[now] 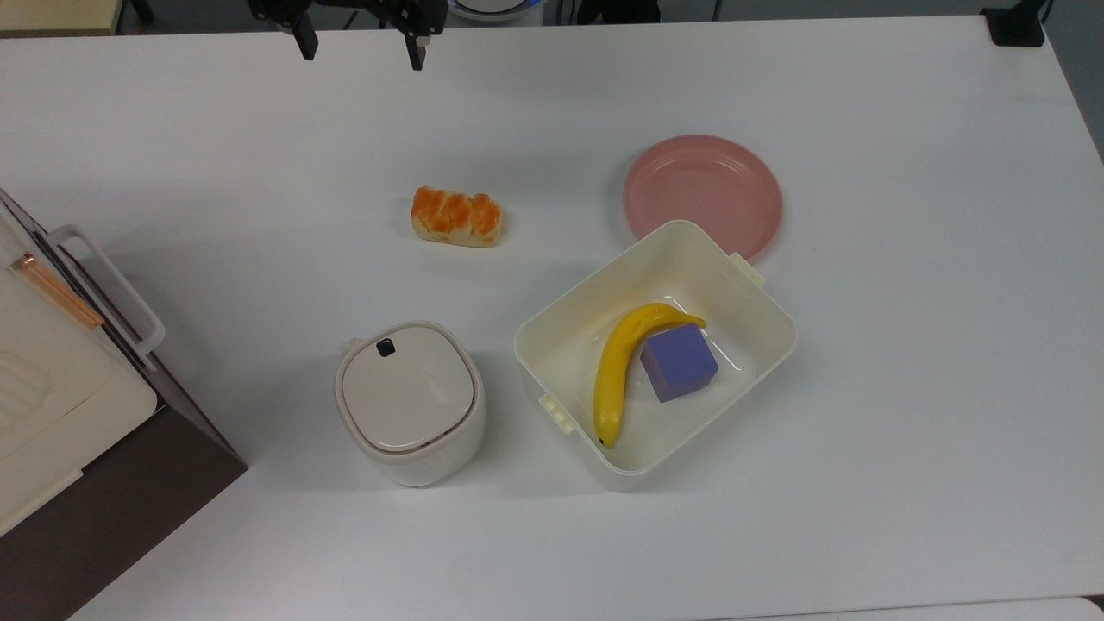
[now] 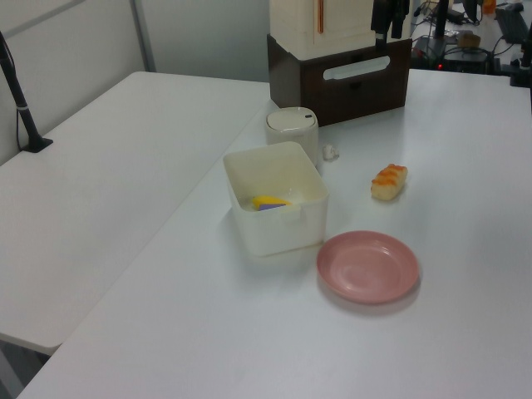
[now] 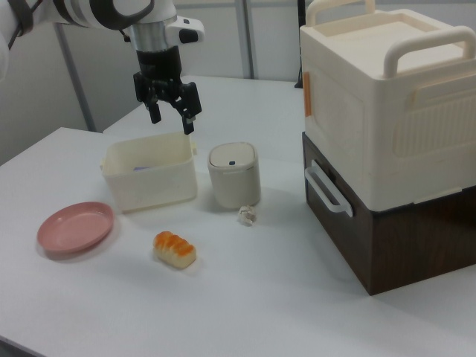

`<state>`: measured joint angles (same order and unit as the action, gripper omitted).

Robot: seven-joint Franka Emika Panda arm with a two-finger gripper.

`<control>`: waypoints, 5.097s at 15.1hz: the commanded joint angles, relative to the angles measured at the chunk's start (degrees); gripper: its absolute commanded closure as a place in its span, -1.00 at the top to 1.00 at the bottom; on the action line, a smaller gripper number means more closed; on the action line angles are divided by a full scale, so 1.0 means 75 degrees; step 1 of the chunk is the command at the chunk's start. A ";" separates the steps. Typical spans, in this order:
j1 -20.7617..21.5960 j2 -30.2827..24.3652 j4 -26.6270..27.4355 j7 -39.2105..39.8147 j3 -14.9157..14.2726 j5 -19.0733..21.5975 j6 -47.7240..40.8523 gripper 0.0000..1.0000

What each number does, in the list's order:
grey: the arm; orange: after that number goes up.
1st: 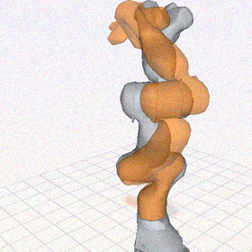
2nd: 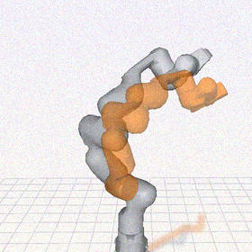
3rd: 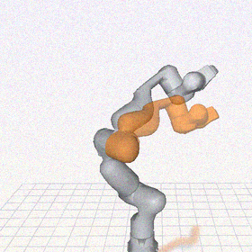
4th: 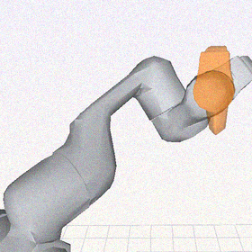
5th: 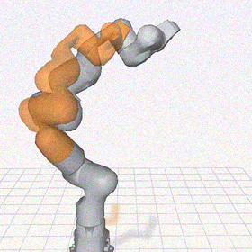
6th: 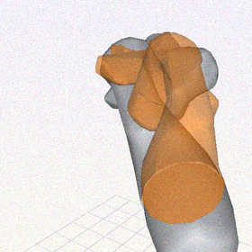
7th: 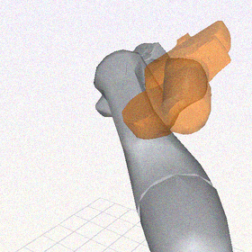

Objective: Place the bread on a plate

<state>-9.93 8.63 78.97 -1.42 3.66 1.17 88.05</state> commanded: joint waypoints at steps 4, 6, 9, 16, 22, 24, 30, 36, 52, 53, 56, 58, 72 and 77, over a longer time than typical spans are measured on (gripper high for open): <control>0.0176 -0.0061 0.0194 0.0096 -0.0078 -0.0121 0.0248 1.00; 0.0176 -0.0061 0.0194 0.0096 -0.0089 -0.0109 0.0213 1.00; 0.0176 -0.0050 0.0194 0.0084 -0.0078 -0.0110 0.0225 1.00; 0.0141 -0.0073 0.0182 0.0107 -0.0124 -0.0028 0.0237 1.00; 0.0152 -0.0120 0.0182 0.0096 -0.0078 -0.0063 0.0166 1.00; 0.0164 -0.0143 0.0194 0.0096 -0.0066 -0.0028 0.0143 1.00; 0.0176 -0.0190 0.0194 0.0107 -0.0066 -0.0027 0.0084 1.00; 0.0375 -0.0167 0.0229 0.0096 -0.0054 -0.0098 0.0096 1.00; 0.0469 0.0138 0.1070 0.0284 0.0332 -0.0484 0.1136 1.00; 0.0469 0.0150 0.1351 0.0086 0.0483 -0.0647 0.1417 1.00; 0.0469 0.0022 0.2638 -0.0734 0.0835 -0.1466 0.2763 1.00; 0.0480 -0.0236 0.3495 -0.0877 0.0895 -0.1866 0.3433 1.00; 0.1043 -0.0190 0.4659 0.2119 0.0907 -0.3845 0.2757 1.00; 0.1031 0.0160 0.4647 0.4561 0.0907 -0.4773 0.2311 1.00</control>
<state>-2.75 9.43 112.60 27.63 10.75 -32.19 106.12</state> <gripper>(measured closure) 0.000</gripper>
